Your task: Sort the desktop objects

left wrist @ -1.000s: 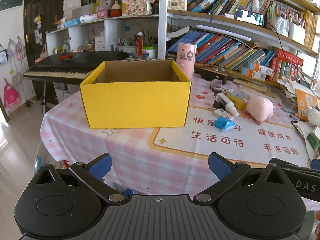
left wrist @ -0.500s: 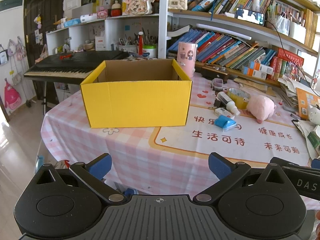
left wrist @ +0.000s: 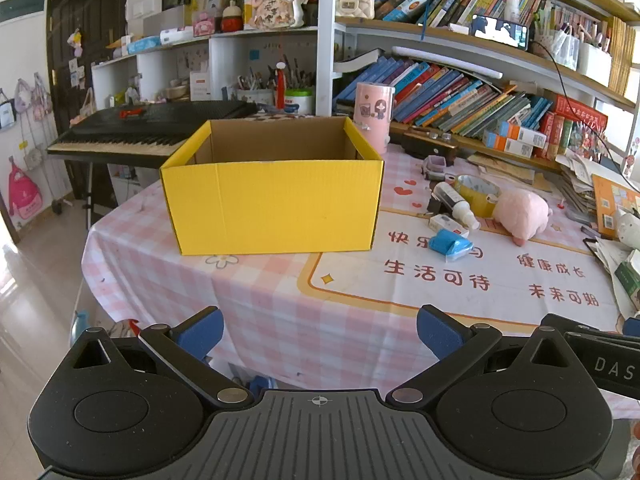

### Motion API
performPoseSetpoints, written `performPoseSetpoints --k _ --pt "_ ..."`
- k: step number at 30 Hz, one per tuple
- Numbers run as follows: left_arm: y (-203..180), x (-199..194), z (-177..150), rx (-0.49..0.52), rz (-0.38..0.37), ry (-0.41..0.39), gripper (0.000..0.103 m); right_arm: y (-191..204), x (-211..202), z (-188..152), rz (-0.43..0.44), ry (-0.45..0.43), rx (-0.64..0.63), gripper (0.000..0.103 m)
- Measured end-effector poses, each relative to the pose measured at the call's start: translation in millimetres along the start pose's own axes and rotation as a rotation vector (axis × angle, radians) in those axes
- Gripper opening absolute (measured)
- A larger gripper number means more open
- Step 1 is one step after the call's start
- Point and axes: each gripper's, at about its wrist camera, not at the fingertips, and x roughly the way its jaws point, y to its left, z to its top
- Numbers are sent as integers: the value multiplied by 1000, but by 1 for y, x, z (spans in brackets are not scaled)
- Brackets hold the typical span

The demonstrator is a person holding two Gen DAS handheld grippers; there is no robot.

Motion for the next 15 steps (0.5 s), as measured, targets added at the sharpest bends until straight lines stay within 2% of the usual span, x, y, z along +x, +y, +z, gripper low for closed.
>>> performPoseSetpoints --k 15 --pt "-2 -1 2 15 4 13 103 -1 0 1 0 3 2 103"
